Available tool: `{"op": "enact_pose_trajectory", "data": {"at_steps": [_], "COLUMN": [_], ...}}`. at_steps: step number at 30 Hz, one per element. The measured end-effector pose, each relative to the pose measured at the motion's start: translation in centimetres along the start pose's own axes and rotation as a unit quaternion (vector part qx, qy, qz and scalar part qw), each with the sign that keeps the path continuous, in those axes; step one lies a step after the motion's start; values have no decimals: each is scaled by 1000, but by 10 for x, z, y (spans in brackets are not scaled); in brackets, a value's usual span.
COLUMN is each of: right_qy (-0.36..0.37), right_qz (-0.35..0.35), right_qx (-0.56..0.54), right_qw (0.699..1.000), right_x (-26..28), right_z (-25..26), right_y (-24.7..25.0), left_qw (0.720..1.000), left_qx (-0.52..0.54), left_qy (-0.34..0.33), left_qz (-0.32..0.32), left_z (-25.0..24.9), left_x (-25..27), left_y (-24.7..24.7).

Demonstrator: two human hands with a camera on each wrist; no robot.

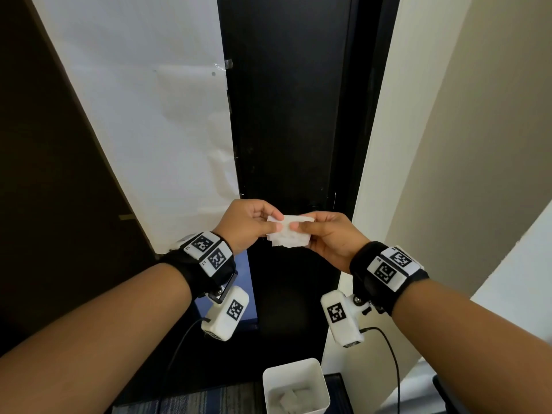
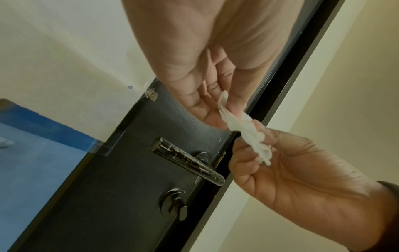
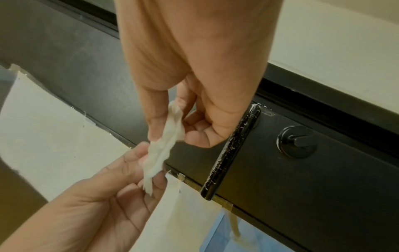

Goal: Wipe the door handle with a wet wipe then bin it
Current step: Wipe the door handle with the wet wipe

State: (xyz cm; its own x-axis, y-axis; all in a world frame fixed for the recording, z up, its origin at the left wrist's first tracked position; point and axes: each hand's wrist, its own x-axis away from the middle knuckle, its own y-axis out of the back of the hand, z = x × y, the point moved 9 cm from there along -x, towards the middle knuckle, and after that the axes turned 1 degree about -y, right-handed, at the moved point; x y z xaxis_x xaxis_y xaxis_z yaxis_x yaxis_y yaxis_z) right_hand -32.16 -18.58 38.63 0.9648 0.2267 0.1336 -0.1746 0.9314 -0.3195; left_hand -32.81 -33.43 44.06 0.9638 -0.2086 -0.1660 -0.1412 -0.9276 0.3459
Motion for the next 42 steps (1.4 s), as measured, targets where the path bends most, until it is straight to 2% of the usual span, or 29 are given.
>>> {"op": "enact_pose_trajectory", "data": {"at_steps": [3,5,6,8,10,11,13,15,17,18,19,21,24,29,31,36,39,40,42], "right_qy": [-1,11,22,79,157,194,265,289,257,237,226,238,258,229,230,217,223,232,256], "right_qz": [-17,-53,-80,-164,-218,-220,-196,-149,-91,-71,-62,-60,-73,-94,-82,-33,9,27,69], "right_qx": [-15,-19,-12,116,309,383,503,615,698,715,715,696,683,689,693,687,705,717,756], "right_qw": [1000,998,996,976,912,876,799,718,662,654,659,674,680,681,678,693,673,657,599], "right_x": [-2,-4,-6,-6,-3,-2,-1,-9,-21,-25,-25,-21,-16,-21,-21,-29,-33,-33,-31], "right_z": [-2,3,7,26,50,58,64,52,26,15,8,2,-1,-2,-4,-12,-20,-23,-30], "right_y": [6,13,19,36,44,42,31,19,12,10,8,3,-5,-18,-32,-70,-91,-97,-108], "left_qw": [1000,1000,999,975,908,873,813,788,783,779,774,771,772,784,790,800,802,803,801], "left_qx": [3,4,-34,-192,-359,-421,-516,-561,-578,-586,-591,-594,-591,-574,-567,-555,-552,-551,-554], "left_qy": [6,-1,-25,-111,-214,-246,-266,-240,-203,-194,-190,-190,-196,-191,-185,-174,-174,-173,-173], "left_qz": [3,-3,-14,-35,-15,5,41,77,107,116,121,127,130,139,142,147,148,148,149], "left_z": [3,2,-1,-17,-36,-41,-40,-28,-11,-6,-1,3,5,2,0,-4,-4,-4,-4], "left_x": [-3,-7,-9,-14,-17,-20,-26,-33,-37,-37,-37,-38,-40,-42,-41,-42,-43,-43,-42], "left_y": [-2,-2,1,9,7,5,0,-2,-3,-3,-4,-5,-6,-5,-5,-4,-4,-4,-3]}}
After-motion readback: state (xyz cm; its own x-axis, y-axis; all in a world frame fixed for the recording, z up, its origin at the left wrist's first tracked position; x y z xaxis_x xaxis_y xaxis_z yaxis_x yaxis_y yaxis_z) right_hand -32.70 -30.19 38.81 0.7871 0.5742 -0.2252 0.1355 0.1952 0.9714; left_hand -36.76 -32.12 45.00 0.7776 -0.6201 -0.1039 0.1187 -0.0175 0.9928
